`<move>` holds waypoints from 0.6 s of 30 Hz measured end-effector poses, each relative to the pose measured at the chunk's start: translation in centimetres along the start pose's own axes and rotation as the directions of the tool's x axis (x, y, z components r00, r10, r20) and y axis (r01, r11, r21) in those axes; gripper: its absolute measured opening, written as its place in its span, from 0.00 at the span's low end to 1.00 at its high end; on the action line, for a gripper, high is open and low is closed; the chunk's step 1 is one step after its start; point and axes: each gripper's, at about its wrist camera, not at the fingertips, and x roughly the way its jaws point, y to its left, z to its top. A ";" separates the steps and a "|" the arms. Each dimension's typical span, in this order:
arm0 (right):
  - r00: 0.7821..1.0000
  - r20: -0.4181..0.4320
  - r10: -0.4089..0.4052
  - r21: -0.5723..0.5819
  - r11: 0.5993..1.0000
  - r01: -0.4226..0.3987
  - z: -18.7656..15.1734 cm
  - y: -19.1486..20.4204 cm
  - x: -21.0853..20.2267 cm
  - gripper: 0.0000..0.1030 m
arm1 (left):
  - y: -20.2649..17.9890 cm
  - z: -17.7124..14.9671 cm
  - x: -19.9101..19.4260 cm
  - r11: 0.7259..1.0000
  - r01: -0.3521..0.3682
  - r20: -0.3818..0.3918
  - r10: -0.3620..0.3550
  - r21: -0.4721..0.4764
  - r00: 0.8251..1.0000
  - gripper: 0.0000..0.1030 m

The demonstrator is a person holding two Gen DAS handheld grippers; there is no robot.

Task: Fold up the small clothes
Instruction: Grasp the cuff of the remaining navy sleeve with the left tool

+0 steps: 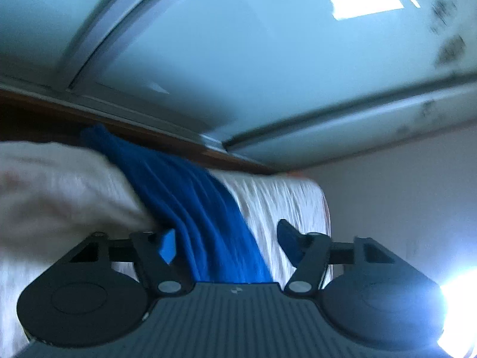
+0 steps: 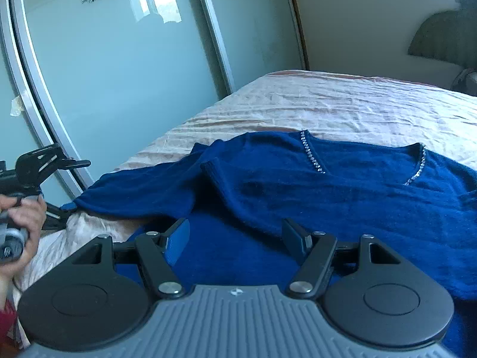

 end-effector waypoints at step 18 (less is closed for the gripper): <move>0.997 0.046 -0.066 0.037 0.997 0.064 -0.5 -2.6 -2.8 0.66 | -12.5 -6.7 -2.7 0.821 -0.127 0.201 0.015 0.557 0.979 0.02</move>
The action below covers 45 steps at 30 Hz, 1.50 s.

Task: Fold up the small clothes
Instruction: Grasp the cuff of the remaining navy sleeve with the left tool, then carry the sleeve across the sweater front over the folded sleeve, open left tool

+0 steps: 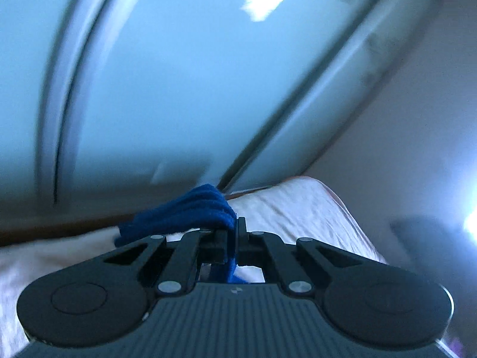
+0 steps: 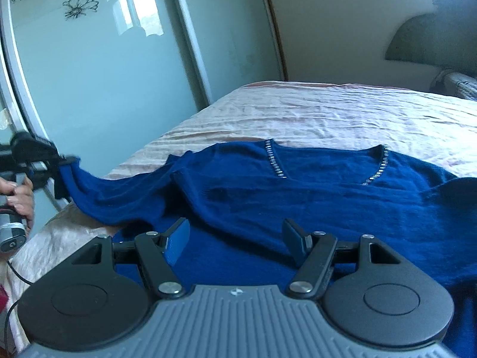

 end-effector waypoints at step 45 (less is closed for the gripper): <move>0.967 0.082 -0.241 0.220 0.951 0.218 -0.6 -12.1 -5.8 0.72 | -16.7 -28.2 -7.7 0.197 0.576 -0.507 -0.311 0.793 0.804 0.66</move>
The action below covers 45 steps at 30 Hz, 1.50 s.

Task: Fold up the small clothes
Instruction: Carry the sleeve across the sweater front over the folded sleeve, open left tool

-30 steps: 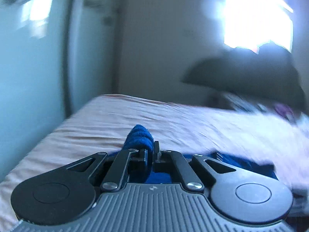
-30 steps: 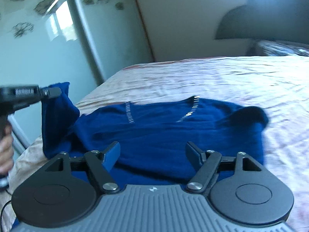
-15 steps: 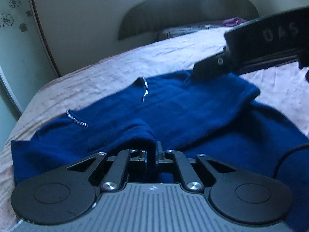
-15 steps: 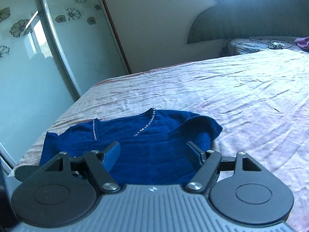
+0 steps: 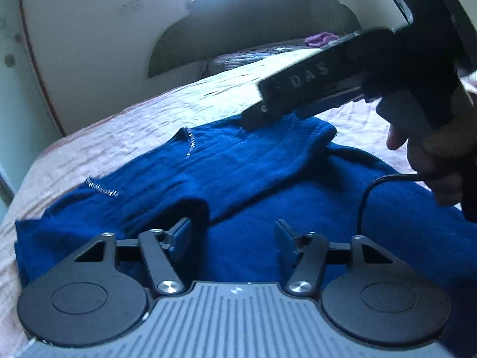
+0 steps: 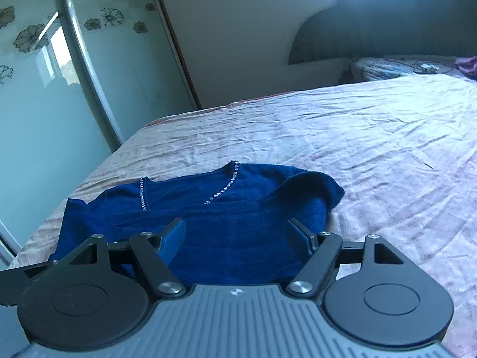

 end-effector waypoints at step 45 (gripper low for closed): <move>0.999 0.009 -0.053 -0.067 0.996 0.053 -1.7 -1.9 -2.6 0.72 | 8.6 9.9 3.8 0.678 0.159 0.169 -0.052 -0.718 0.984 0.04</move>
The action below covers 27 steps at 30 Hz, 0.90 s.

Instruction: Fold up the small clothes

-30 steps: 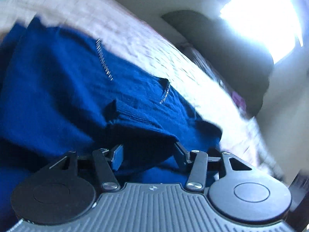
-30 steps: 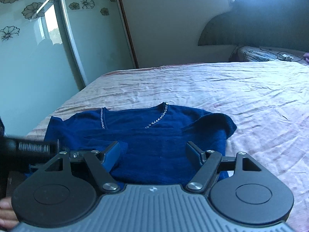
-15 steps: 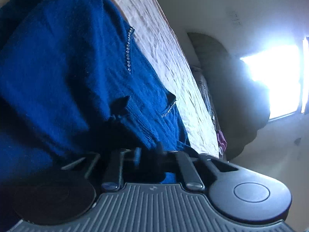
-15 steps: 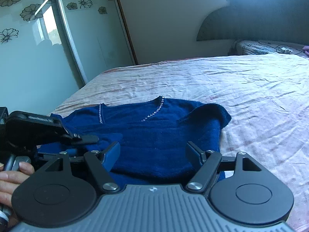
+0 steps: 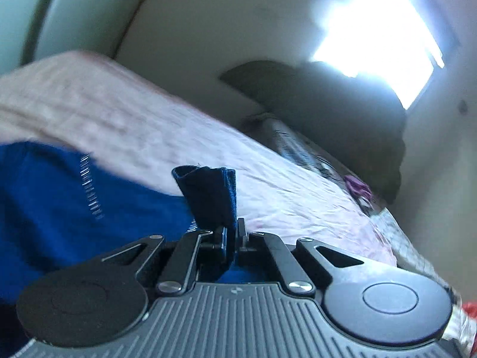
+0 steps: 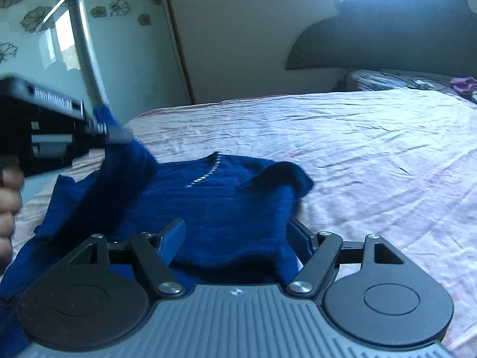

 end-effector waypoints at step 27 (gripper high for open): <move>0.995 -0.014 -0.103 0.075 0.992 0.104 -1.5 -4.2 -1.3 0.72 | -4.4 -5.1 7.0 0.980 0.139 -0.293 -0.093 0.141 0.952 0.80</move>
